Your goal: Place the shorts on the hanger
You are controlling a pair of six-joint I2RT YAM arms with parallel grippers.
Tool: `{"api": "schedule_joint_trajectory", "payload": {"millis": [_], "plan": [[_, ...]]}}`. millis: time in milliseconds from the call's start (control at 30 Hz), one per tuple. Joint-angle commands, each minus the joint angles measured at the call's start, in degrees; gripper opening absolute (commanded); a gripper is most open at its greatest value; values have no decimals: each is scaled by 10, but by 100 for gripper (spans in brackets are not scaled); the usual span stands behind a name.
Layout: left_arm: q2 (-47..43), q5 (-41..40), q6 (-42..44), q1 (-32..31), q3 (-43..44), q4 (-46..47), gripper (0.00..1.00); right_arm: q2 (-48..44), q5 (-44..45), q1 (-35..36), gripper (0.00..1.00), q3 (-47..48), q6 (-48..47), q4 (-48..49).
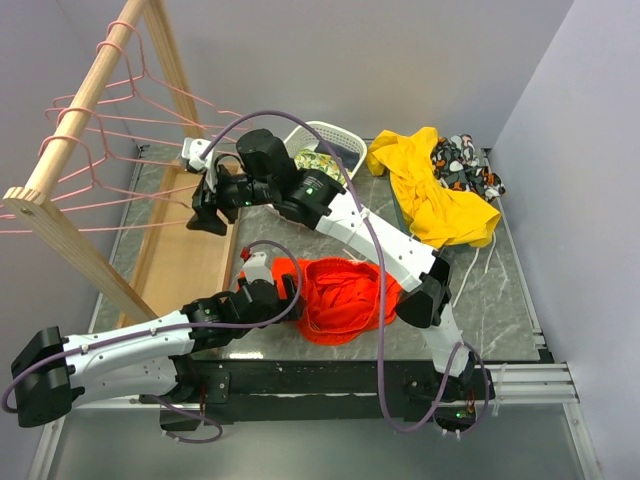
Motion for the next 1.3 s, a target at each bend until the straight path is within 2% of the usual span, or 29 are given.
{"api": "schedule_joint_trajectory", "payload": {"millis": [0, 67, 167, 200, 267, 300, 367, 400, 467, 767, 1033, 1267], "plan": [[-13, 7, 12, 3, 2, 12, 87, -17, -15, 6, 62, 12, 4, 49], [-14, 7, 13, 4, 1, 11, 87, -24, -21, 6, 59, 5, 5, 50], [-12, 9, 13, 5, -1, 13, 86, -37, -22, 9, 49, -15, 7, 65], [-12, 11, 15, 6, 1, 14, 86, -39, -21, 10, 41, -18, 8, 67], [-9, 10, 16, 6, 3, 11, 86, -38, -18, 12, 34, -15, 7, 61], [-8, 10, 17, 6, 5, 11, 86, -37, -17, 13, 26, -12, 7, 60], [-8, 10, 18, 7, 7, 11, 85, -37, -13, 14, 17, -13, 7, 64], [-8, 9, 18, 7, 9, 11, 85, -39, -3, 17, 9, -14, 8, 66], [-8, 9, 18, 7, 10, 11, 84, -45, 7, 19, 1, -18, 9, 78], [-7, 5, 18, 9, 16, 6, 83, -106, 29, 28, 0, -66, 10, 131], [-10, 3, 10, 11, 16, 5, 83, -147, 31, 28, 0, -99, 11, 121], [-15, 2, 14, 17, 24, 4, 85, -219, 48, 27, 0, -195, 17, 126]]}}
